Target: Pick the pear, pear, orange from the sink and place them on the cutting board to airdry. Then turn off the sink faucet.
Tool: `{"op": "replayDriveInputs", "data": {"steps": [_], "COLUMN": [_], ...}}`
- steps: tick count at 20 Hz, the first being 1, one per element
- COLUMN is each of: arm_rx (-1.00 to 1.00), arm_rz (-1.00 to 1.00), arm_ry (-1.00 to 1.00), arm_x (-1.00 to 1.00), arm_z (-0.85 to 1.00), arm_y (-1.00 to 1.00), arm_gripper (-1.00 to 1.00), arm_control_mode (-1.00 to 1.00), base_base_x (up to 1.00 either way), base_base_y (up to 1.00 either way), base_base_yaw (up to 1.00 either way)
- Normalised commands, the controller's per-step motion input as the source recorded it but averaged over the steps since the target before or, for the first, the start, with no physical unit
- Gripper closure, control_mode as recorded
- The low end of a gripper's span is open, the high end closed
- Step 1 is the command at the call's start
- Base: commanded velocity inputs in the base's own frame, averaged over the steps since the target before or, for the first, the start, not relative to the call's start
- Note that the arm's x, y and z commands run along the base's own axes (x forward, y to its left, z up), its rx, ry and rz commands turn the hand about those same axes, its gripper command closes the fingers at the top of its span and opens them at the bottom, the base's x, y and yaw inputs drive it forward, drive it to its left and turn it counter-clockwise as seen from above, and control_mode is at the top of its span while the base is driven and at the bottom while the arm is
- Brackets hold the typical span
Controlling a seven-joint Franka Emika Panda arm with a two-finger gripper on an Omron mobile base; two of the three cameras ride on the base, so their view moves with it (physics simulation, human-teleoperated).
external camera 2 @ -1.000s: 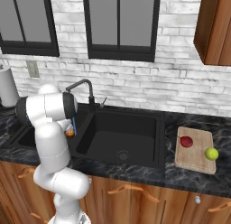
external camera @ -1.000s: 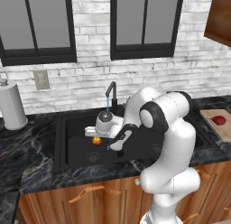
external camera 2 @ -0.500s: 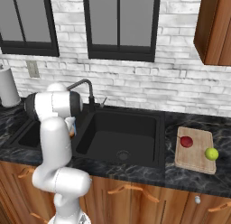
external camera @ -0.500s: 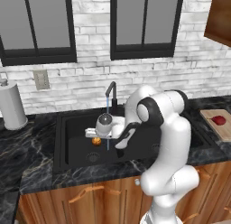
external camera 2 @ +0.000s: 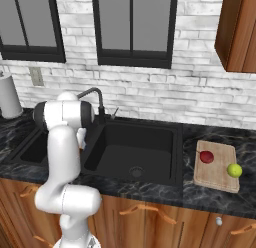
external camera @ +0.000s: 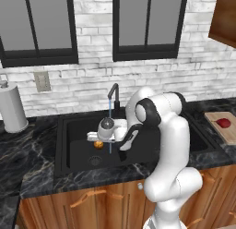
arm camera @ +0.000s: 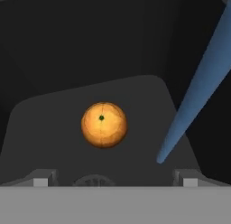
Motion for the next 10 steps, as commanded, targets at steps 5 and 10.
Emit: {"op": "replayDriveInputs", "data": {"steps": [5,10], "arm_rx": [0.0,0.0], "arm_rz": [0.0,0.0], "arm_ry": [0.01,0.02], "arm_x": [0.28,0.27], "arm_z": [-0.11,-0.12], "arm_y": [0.03,0.07], "arm_gripper": [-1.0,-1.0], "arm_control_mode": [-1.0,-1.0], "base_base_x": [0.0,0.0], "base_base_y": [0.0,0.0], "base_base_yaw": [0.0,0.0]}}
